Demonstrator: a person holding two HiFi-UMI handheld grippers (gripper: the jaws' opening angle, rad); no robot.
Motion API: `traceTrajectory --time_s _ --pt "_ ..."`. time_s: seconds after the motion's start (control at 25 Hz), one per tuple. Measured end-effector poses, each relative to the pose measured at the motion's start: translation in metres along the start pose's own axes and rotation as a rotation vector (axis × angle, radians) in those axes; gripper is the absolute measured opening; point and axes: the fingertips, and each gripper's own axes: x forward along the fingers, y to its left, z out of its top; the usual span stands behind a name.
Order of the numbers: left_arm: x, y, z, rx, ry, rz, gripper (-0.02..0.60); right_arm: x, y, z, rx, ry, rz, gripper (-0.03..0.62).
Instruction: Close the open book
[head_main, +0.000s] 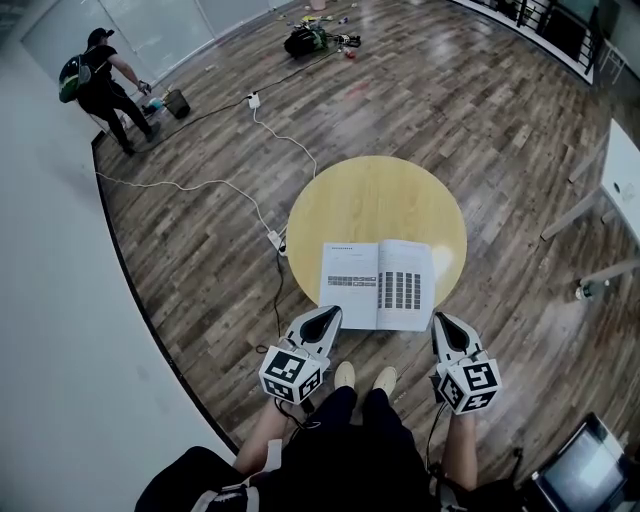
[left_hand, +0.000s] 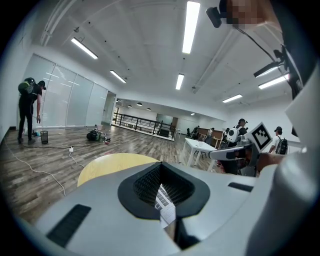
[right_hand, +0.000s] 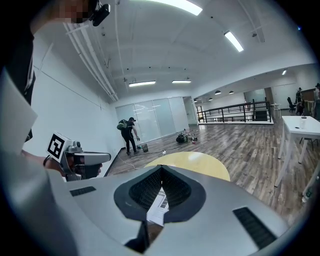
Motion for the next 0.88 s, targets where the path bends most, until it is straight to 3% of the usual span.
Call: traceTrajectory --time_s 0.36,0.88 --pt "0.003 0.000 -0.009 -0.013 0.019 -0.016 -0.002 0.005 -0.002 -0.013 0.021 0.024 -0.011 -0.003" --pt "0.025 0.008 -0.060 -0.071 0.104 -0.028 -0.002 0.028 -0.012 -0.060 0.066 0.105 -0.003 -0.003"
